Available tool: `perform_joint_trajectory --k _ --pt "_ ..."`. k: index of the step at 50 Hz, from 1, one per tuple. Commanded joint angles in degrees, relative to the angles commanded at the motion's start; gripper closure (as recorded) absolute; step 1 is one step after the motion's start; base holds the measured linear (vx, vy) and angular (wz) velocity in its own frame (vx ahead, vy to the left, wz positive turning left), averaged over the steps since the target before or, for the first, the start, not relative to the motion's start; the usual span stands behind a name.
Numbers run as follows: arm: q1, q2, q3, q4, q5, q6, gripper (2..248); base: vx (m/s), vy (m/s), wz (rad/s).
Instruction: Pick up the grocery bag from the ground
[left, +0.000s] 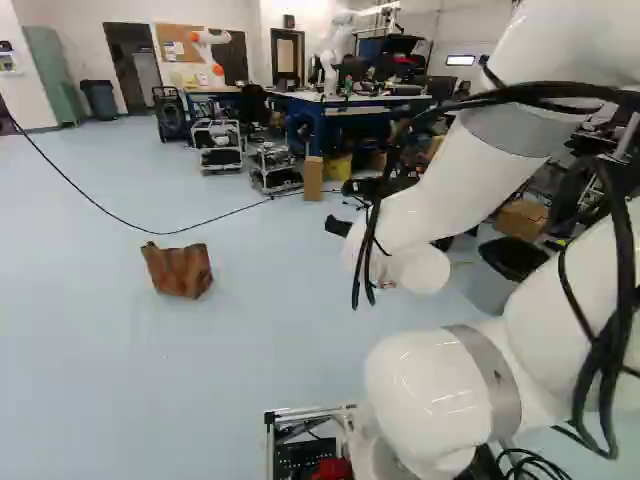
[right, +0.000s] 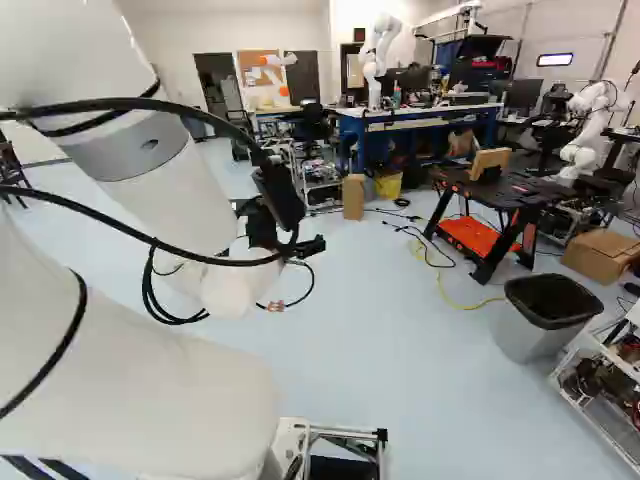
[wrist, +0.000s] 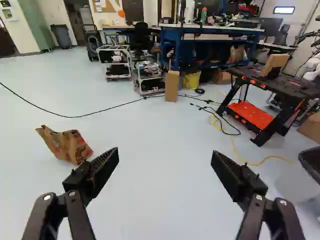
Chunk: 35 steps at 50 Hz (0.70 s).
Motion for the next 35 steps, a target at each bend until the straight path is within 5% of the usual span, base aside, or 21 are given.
perform_joint_trajectory --k 35 --pt "0.0 0.0 0.0 0.0 0.0 0.0 3 0.046 0.011 0.007"
